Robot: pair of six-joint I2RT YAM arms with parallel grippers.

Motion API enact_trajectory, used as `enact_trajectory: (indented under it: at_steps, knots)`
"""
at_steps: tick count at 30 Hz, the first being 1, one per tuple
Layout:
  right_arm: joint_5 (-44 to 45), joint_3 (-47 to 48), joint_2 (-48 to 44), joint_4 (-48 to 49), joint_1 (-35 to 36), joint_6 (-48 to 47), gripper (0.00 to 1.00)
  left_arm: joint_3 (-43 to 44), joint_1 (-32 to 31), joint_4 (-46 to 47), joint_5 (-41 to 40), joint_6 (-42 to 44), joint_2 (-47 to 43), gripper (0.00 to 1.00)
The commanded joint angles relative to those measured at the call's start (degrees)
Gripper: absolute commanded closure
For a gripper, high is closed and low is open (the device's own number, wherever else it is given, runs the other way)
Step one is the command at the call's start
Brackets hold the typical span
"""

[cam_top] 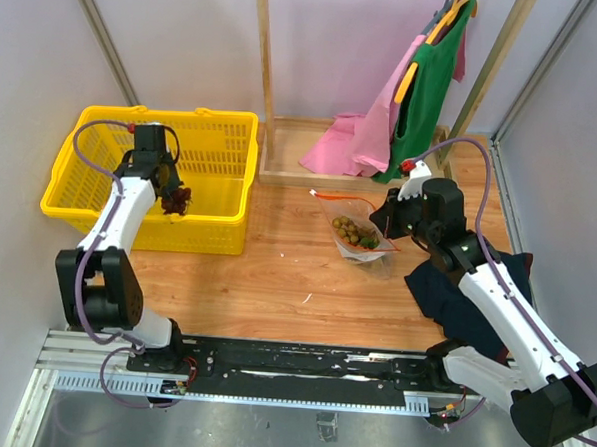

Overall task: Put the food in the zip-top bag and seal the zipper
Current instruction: Pick up the fake fruit from the bin, then place the fake fruit in the zipper food storage bag.

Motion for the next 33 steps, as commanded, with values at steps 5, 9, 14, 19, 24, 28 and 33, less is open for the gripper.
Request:
enact_trajectory:
  at_steps: [5, 9, 14, 19, 24, 28, 33]
  knots:
    - [-0.73, 0.10, -1.05, 0.72, 0.40, 0.05, 0.99, -1.33, -2.69, 2.75, 7.71, -3.62, -15.29, 1.00]
    - [-0.90, 0.10, -1.37, 0.89, 0.40, 0.07, 0.99, -1.32, -3.34, 4.76, 11.07, -4.34, -22.11, 0.99]
    - [-1.38, 0.10, -1.32, 1.16, 0.35, 0.20, 0.99, 0.65, -3.70, 5.99, 16.41, -5.43, -26.57, 1.00]
    - [-1.54, 0.14, -1.25, 1.24, 0.42, 0.22, 0.99, 3.96, -4.28, 6.67, 23.28, -7.31, -28.62, 1.00]
    - [-1.71, -0.03, -1.20, 1.23, 0.37, 0.18, 0.99, 7.41, -4.88, 8.09, 29.20, -9.19, -29.97, 0.99]
    - [-2.17, 0.09, -1.00, 1.41, 0.36, 0.40, 0.99, 10.77, -5.83, 10.41, 33.27, -10.45, -30.15, 1.00]
    - [-2.76, 0.26, -0.89, 1.53, 0.39, 0.50, 0.99, 13.68, -8.52, 13.75, 37.91, -13.06, -29.78, 1.00]
